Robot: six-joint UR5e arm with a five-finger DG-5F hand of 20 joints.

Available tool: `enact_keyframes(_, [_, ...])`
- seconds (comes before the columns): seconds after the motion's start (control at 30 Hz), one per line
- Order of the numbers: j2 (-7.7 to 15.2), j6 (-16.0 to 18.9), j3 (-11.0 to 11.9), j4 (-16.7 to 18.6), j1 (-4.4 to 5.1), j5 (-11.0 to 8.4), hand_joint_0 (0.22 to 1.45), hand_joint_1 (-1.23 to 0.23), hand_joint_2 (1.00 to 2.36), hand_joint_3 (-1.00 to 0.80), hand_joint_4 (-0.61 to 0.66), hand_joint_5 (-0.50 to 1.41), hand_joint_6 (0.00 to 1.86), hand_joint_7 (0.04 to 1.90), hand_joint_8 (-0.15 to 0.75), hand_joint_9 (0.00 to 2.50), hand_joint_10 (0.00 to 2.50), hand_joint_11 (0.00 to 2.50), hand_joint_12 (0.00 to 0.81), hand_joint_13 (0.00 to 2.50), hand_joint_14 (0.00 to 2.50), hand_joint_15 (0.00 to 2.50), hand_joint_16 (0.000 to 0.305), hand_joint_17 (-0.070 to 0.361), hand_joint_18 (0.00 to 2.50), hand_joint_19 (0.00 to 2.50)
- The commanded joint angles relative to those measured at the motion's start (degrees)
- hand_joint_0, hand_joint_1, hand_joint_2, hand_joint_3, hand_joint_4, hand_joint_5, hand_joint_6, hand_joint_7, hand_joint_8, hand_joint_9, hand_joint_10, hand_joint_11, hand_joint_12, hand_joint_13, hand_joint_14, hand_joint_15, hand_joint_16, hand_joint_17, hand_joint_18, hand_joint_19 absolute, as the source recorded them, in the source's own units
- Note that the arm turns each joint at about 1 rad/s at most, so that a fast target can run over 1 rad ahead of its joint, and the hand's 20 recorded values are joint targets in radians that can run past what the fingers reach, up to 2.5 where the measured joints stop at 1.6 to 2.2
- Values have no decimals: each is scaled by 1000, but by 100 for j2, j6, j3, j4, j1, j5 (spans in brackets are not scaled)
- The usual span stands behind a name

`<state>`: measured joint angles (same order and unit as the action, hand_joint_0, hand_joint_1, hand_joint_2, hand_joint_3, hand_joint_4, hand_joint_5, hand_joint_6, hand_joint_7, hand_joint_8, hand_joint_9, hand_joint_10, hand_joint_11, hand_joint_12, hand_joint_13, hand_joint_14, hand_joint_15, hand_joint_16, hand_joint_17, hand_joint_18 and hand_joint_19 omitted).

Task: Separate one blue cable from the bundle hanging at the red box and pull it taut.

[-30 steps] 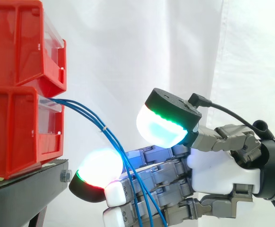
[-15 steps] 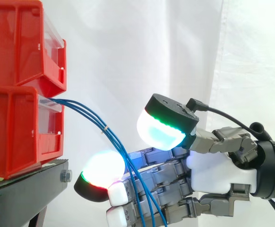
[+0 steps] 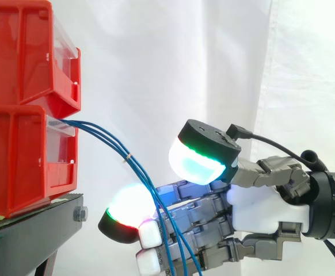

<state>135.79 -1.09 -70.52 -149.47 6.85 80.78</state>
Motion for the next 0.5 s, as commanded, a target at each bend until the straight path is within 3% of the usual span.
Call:
enact_keyframes(0.0, [0,-6,47,-56,-17,25,683,-790,1003,-461,304,-143,502,1094,359,861,11,418,271,796,8,211,25,55,712,193])
enact_keyframes(0.17, [-18,-6,74,-91,-87,131,672,-779,1004,-452,286,-137,502,1138,361,868,12,421,271,804,8,227,24,55,715,200])
enact_keyframes(0.27, [-18,-14,205,-126,-114,219,670,-780,1004,-442,287,-135,502,1152,362,872,11,436,272,807,8,228,24,55,714,206])
enact_keyframes(0.47, [-18,-41,399,-487,-79,254,673,-784,1005,-439,259,-130,501,1184,363,879,11,440,273,824,9,240,24,55,720,203])
